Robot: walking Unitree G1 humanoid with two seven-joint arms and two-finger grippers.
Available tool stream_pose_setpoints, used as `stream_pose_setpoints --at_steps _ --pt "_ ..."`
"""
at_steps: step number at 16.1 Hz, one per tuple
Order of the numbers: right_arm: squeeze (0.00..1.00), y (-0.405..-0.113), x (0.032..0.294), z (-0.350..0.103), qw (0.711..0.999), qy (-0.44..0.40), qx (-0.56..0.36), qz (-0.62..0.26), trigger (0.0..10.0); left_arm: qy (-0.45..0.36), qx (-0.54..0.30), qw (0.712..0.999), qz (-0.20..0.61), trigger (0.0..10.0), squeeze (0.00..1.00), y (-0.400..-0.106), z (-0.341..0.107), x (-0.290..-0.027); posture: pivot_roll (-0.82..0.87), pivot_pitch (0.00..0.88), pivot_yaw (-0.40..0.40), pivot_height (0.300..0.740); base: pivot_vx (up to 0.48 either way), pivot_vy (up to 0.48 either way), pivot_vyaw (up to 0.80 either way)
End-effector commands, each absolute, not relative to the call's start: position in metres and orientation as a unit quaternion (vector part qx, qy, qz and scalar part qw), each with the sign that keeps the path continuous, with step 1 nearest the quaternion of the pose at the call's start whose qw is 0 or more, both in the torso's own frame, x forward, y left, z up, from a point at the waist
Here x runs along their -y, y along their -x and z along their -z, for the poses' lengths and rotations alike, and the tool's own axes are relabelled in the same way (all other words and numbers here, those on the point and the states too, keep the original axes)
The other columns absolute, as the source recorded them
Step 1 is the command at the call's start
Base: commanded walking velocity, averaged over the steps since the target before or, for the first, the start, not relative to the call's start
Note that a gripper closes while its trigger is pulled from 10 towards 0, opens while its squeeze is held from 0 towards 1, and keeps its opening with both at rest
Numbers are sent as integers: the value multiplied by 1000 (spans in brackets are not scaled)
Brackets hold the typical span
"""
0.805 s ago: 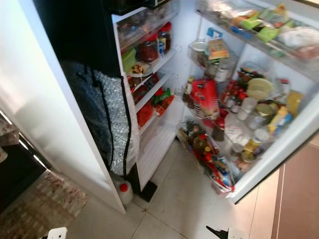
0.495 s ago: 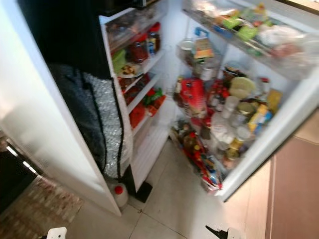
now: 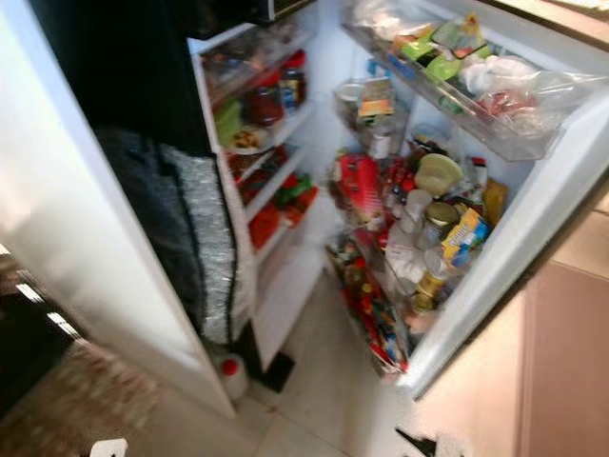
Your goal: Restocking fridge
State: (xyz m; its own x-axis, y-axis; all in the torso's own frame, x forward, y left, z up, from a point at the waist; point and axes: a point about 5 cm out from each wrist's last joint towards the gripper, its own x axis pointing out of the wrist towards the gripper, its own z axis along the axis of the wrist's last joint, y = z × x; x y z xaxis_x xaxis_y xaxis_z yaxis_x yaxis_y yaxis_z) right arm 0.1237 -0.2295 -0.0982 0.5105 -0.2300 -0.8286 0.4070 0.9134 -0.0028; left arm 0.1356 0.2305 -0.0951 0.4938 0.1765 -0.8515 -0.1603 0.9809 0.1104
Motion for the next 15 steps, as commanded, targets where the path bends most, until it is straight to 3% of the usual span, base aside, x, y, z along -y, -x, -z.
stream_pose_setpoints --at_steps 1,3,4,5,6,8,15 --pt "0 -126 231 96 868 -97 -444 200 10000 -10 -498 861 -100 10000 0 -134 96 -231 -65 0 12 740 0 0 0" --pt "0 -141 238 88 882 -82 -405 226 10000 -14 -498 861 -101 10000 0 -134 96 -231 -70 0 13 740 0 0 0" --pt "0 -193 254 58 912 -47 -325 246 10000 -16 -498 861 -102 10000 0 -134 96 -231 -70 0 13 740 0 0 0" --pt "0 -222 267 33 928 -40 -255 270 10000 -16 -496 862 -105 10000 0 -134 96 -232 -67 0 11 740 0 0 0" --pt "0 -230 275 22 930 -40 -220 293 10000 -15 -495 862 -106 10000 0 -134 95 -232 -68 0 11 740 0 0 0" --pt "0 -231 290 10 916 -24 -187 355 10000 -15 -493 863 -107 10000 0 -133 95 -232 -72 0 12 740 0 0 0" --pt "0 -230 298 1 898 -10 -156 410 10000 -17 -493 863 -107 10000 0 -134 95 -232 -69 0 8 740 0 0 0"
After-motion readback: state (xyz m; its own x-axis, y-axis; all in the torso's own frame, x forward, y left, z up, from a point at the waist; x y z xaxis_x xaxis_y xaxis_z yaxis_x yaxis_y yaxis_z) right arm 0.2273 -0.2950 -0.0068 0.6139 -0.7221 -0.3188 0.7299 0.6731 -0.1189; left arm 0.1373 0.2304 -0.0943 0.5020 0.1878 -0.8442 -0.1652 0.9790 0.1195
